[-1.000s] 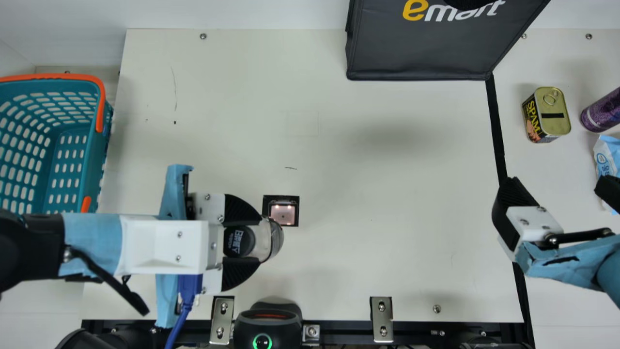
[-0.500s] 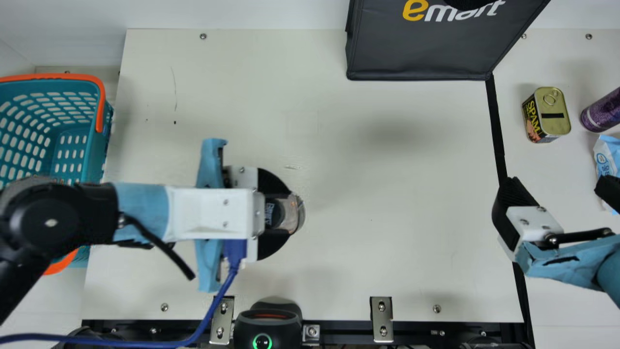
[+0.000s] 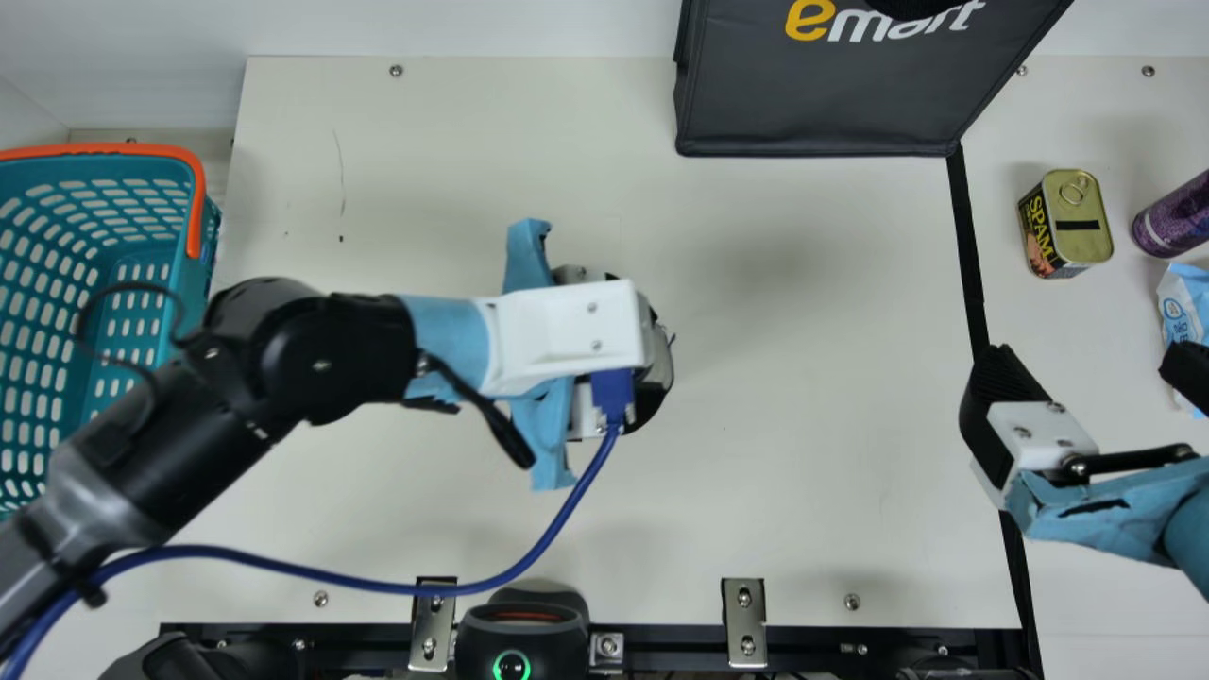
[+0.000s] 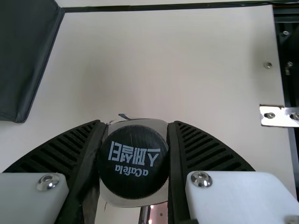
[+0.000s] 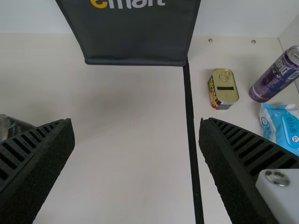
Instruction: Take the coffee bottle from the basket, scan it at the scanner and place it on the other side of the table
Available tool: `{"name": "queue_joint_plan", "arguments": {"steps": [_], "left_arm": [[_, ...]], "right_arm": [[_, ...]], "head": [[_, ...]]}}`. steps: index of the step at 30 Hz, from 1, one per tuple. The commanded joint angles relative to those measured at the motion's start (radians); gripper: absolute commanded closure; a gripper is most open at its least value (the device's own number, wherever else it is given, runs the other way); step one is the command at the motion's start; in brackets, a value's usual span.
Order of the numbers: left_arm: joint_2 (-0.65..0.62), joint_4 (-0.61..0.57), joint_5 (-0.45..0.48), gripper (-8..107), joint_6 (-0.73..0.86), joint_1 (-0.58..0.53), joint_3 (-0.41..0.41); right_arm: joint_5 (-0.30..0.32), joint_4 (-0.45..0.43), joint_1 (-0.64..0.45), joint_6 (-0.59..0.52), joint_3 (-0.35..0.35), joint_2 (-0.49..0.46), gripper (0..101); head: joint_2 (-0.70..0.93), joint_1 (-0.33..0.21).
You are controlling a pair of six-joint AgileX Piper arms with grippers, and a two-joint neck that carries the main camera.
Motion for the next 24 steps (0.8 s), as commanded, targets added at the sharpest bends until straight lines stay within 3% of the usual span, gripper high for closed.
{"name": "queue_joint_plan", "arguments": {"steps": [1, 14, 24], "left_arm": [[0.041, 0.004, -0.012, 107, -0.034, -0.006, -0.016], [0.180, 0.002, -0.065, 107, -0.160, -0.013, -0.078], [0.219, -0.004, -0.071, 74, -0.233, 0.002, -0.107]], "right_arm": [[0.000, 0.000, 0.000, 0.000, 0.000, 0.000, 6], [0.001, 0.000, 0.000, 0.000, 0.000, 0.000, 6], [0.001, 0.000, 0.000, 0.000, 0.000, 0.000, 6]], "head": [[0.002, -0.029], [0.002, -0.029], [0.002, -0.029]]}}
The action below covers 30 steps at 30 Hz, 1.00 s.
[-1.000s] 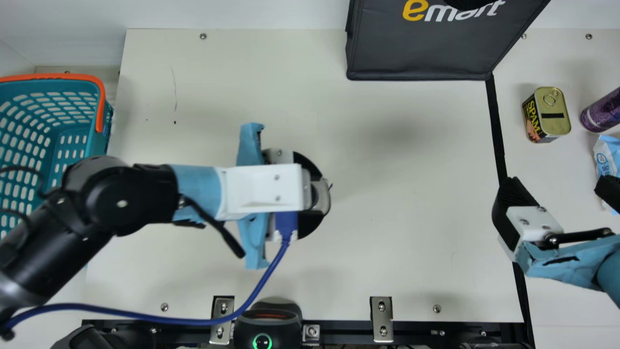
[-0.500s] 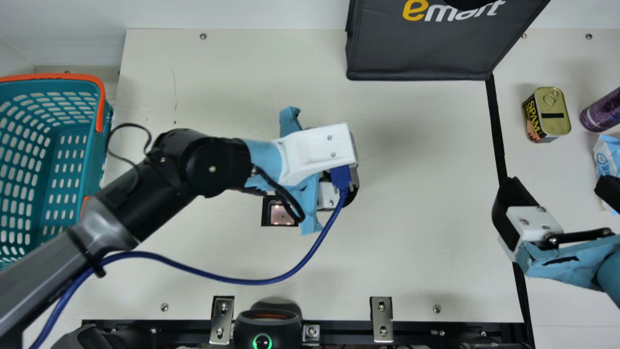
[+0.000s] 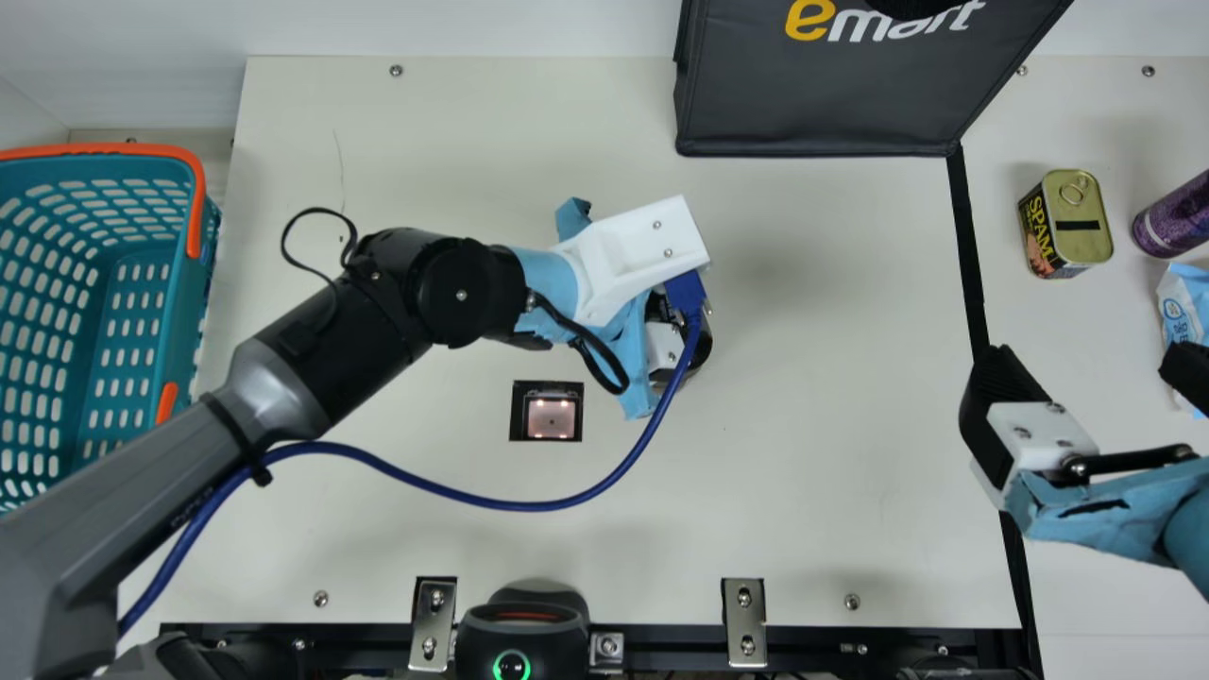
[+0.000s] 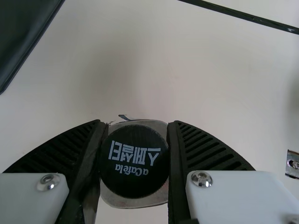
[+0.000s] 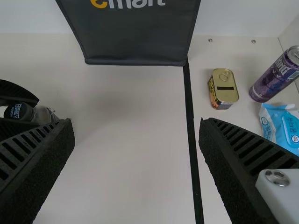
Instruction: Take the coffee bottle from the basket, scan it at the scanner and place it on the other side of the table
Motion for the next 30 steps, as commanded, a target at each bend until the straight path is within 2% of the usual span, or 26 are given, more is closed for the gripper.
{"name": "queue_joint_plan", "arguments": {"steps": [1, 12, 19, 30], "left_arm": [[0.004, 0.005, 0.005, 70, -0.010, 0.002, -0.004], [0.013, 0.043, 0.061, 33, -0.132, 0.012, -0.022], [-0.029, 0.053, 0.107, 10, -0.190, 0.034, 0.005], [-0.187, 0.059, 0.167, 9, -0.156, 0.157, 0.183]], "right_arm": [[0.000, 0.000, 0.000, 0.000, 0.000, 0.000, 6], [-0.001, 0.000, 0.000, 0.000, 0.000, 0.000, 6], [-0.001, 0.000, 0.000, 0.000, 0.000, 0.000, 6], [-0.001, 0.000, 0.000, 0.000, 0.000, 0.000, 6]], "head": [[0.002, -0.029], [0.002, -0.029], [0.002, -0.029], [0.002, -0.029]]}}
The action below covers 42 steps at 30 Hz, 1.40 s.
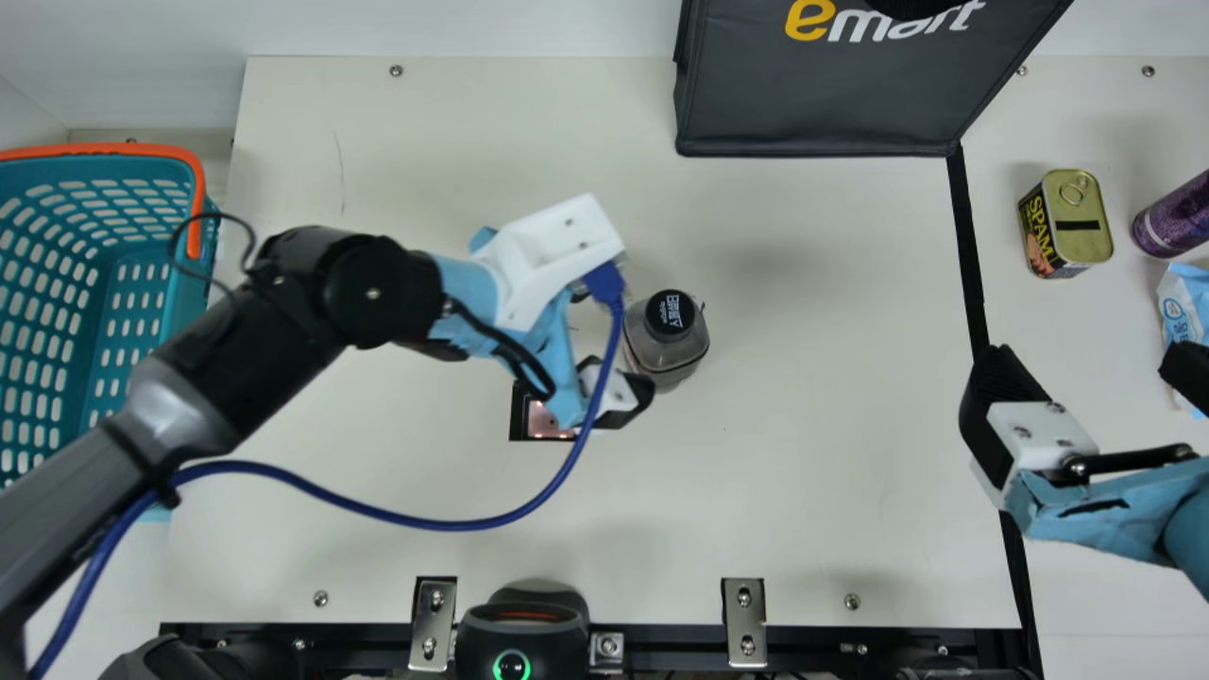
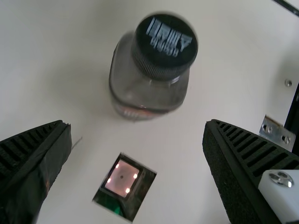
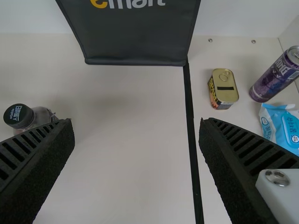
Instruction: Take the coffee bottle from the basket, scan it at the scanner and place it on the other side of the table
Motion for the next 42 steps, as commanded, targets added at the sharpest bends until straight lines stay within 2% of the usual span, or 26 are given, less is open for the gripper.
{"name": "queue_joint_plan", "arguments": {"steps": [1, 9, 16, 22, 28, 35, 36, 42], "left_arm": [[-0.045, 0.003, 0.007, 9, 0.005, 0.040, 0.054], [-0.203, 0.046, 0.019, 9, -0.046, 0.217, 0.178], [-0.337, 0.143, 0.042, 9, -0.173, 0.396, 0.222], [-0.420, 0.273, 0.105, 9, -0.314, 0.511, 0.189], [-0.463, 0.378, 0.187, 9, -0.438, 0.575, 0.113], [-0.485, 0.459, 0.287, 9, -0.532, 0.575, -0.001], [-0.484, 0.447, 0.268, 9, -0.515, 0.576, 0.022], [-0.484, 0.457, 0.288, 9, -0.532, 0.576, -0.001]], "right_arm": [[0.000, 0.000, 0.000, 0.000, 0.000, 0.000, 6], [0.001, 0.000, 0.000, 0.000, 0.000, 0.000, 6], [0.001, 0.000, 0.000, 0.000, 0.000, 0.000, 6], [0.001, 0.000, 0.000, 0.000, 0.000, 0.000, 6], [0.001, 0.000, 0.000, 0.000, 0.000, 0.000, 6], [0.001, 0.000, 0.000, 0.000, 0.000, 0.000, 6], [0.001, 0.000, 0.000, 0.000, 0.000, 0.000, 6], [0.001, 0.000, 0.000, 0.000, 0.000, 0.000, 6]], "head": [[0.002, -0.029], [0.002, -0.029], [0.002, -0.029], [0.002, -0.029], [0.002, -0.029], [0.002, -0.029], [0.002, -0.029], [0.002, -0.029]]}}
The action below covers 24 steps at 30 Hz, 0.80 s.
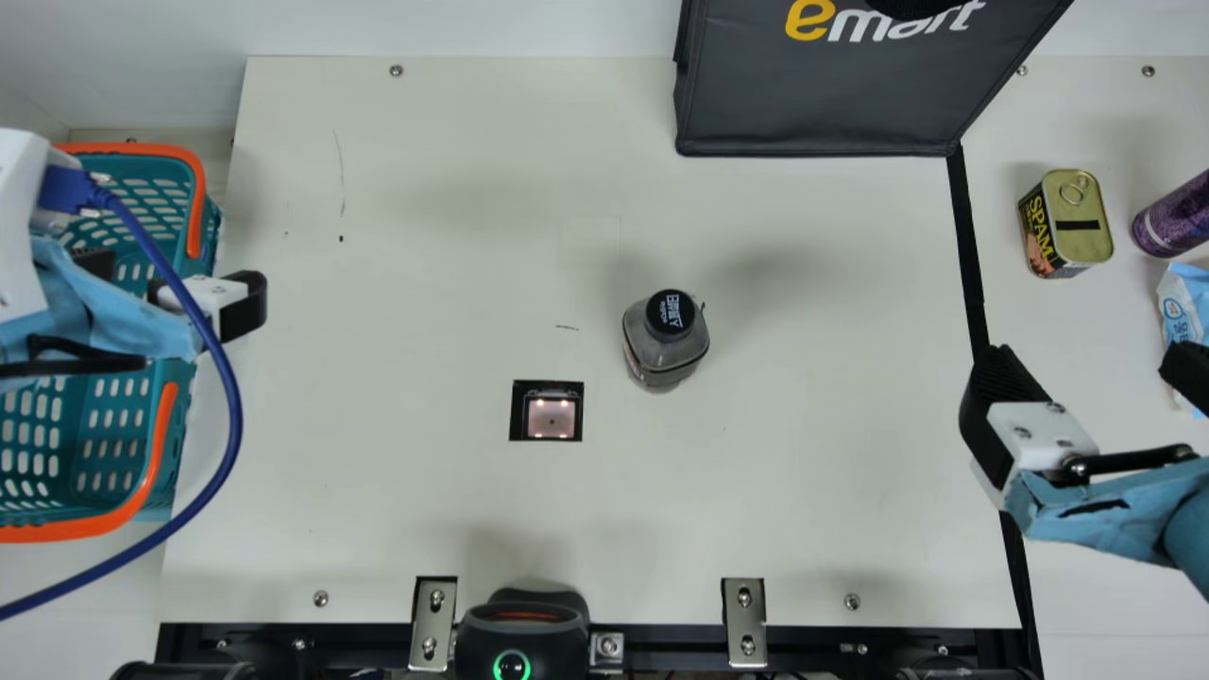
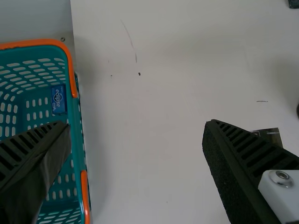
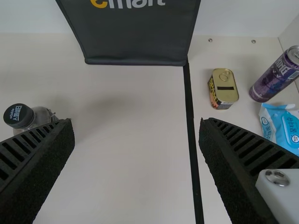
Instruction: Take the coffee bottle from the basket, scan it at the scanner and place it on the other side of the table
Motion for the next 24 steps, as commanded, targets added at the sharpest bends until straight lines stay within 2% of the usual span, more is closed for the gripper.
{"name": "queue_joint_plan", "arguments": {"steps": [1, 5, 12, 20, 24], "left_arm": [[0.000, 0.000, 0.000, 9, 0.000, 0.000, 0.000], [0.000, 0.000, 0.000, 9, 0.000, 0.000, 0.000], [0.000, 0.000, 0.000, 9, 0.000, 0.000, 0.000], [0.000, 0.000, 0.000, 9, 0.000, 0.000, 0.000], [0.000, 0.000, 0.000, 9, 0.000, 0.000, 0.000]], "right_arm": [[-0.001, 0.000, 0.000, 0.000, 0.000, 0.001, 6], [-0.014, 0.001, 0.032, -0.013, -0.003, 0.028, 6], [-0.041, 0.043, 0.132, -0.094, -0.016, 0.138, 6], [-0.018, 0.127, 0.209, -0.217, -0.052, 0.277, 6], [-0.010, 0.154, 0.223, -0.234, -0.073, 0.344, 6]], "head": [[0.002, -0.029], [0.002, -0.029], [0.002, -0.029], [0.002, -0.029], [0.002, -0.029]]}}
